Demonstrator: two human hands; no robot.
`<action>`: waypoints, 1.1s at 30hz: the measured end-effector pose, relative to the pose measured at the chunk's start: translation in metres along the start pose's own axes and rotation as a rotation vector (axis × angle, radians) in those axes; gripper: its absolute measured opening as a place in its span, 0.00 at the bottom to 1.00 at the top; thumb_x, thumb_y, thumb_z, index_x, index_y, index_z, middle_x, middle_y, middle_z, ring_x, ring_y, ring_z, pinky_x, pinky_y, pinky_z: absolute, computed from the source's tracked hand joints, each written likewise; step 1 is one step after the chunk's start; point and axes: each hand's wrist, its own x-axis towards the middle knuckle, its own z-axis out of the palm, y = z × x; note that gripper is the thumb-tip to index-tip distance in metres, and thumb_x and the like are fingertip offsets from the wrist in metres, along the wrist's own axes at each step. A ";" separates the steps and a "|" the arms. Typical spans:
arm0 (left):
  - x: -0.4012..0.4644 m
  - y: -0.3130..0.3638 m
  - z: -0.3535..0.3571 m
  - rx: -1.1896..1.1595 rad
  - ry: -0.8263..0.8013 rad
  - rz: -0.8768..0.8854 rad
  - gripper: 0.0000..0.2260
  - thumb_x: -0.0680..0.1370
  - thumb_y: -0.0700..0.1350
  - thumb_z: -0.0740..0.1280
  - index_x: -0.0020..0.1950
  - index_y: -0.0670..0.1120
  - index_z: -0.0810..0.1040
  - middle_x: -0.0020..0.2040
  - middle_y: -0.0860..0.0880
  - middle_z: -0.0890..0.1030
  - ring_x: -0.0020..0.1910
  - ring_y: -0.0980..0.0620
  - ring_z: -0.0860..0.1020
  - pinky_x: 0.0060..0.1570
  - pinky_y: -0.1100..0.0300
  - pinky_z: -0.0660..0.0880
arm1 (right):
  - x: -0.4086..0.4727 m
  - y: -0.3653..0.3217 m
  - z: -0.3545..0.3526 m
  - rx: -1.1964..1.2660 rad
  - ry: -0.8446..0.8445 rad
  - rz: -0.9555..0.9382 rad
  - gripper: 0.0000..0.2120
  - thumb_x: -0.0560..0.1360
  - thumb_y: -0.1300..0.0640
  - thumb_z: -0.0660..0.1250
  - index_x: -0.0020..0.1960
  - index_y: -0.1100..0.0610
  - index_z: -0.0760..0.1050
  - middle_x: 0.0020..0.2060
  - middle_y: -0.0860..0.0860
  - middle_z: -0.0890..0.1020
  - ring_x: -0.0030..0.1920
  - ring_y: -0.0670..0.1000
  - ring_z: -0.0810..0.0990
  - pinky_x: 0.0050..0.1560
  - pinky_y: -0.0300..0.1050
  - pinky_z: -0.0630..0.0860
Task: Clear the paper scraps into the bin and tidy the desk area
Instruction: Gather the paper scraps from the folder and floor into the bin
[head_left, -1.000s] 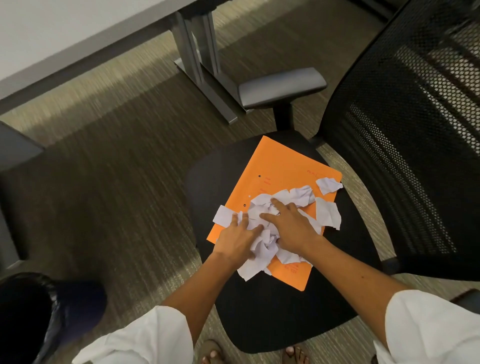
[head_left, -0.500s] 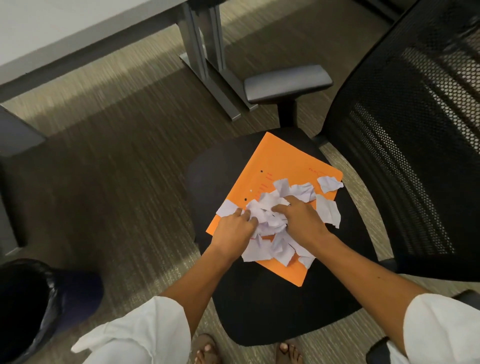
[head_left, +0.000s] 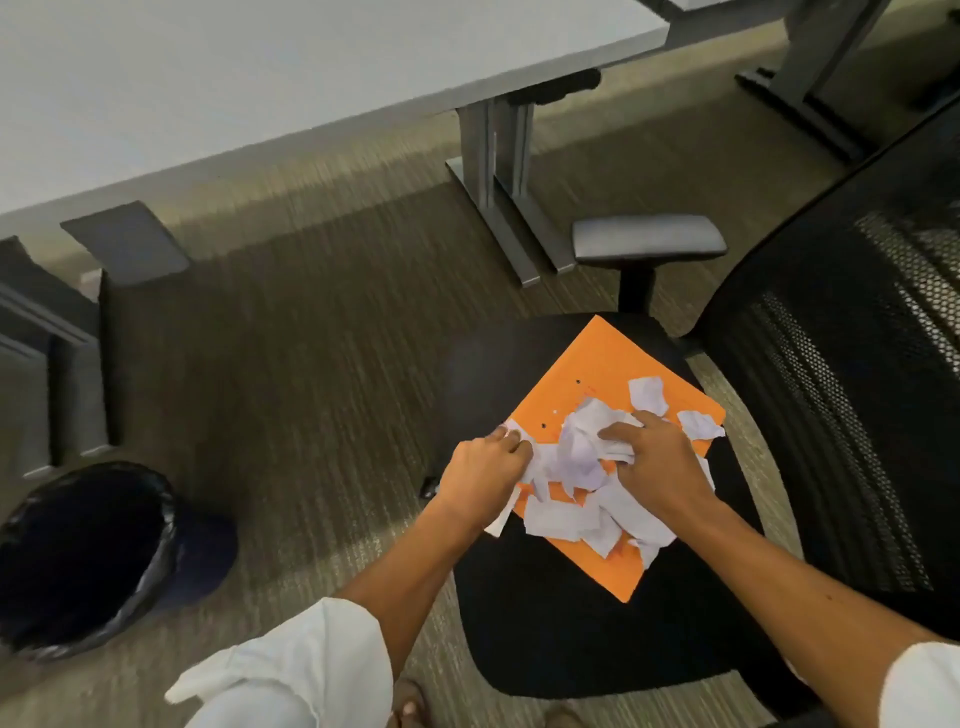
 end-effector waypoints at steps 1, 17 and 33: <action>-0.005 -0.003 -0.003 -0.012 0.016 -0.021 0.11 0.75 0.38 0.67 0.58 0.41 0.79 0.56 0.44 0.82 0.57 0.44 0.80 0.36 0.52 0.78 | -0.001 -0.004 -0.001 0.004 0.010 -0.009 0.16 0.73 0.68 0.67 0.57 0.56 0.82 0.55 0.59 0.82 0.54 0.61 0.80 0.53 0.49 0.75; -0.258 -0.229 -0.026 -0.112 0.023 -0.663 0.11 0.77 0.41 0.60 0.54 0.49 0.78 0.56 0.52 0.79 0.56 0.48 0.78 0.45 0.52 0.76 | -0.006 -0.328 0.128 0.097 -0.189 -0.484 0.19 0.65 0.71 0.71 0.53 0.56 0.84 0.49 0.56 0.81 0.47 0.60 0.81 0.48 0.49 0.80; -0.404 -0.456 0.078 -0.496 0.127 -1.323 0.08 0.78 0.46 0.67 0.53 0.44 0.75 0.46 0.42 0.81 0.48 0.39 0.81 0.41 0.48 0.76 | 0.007 -0.577 0.397 0.136 -0.536 -0.408 0.20 0.70 0.69 0.68 0.60 0.55 0.82 0.57 0.55 0.83 0.57 0.55 0.81 0.60 0.42 0.76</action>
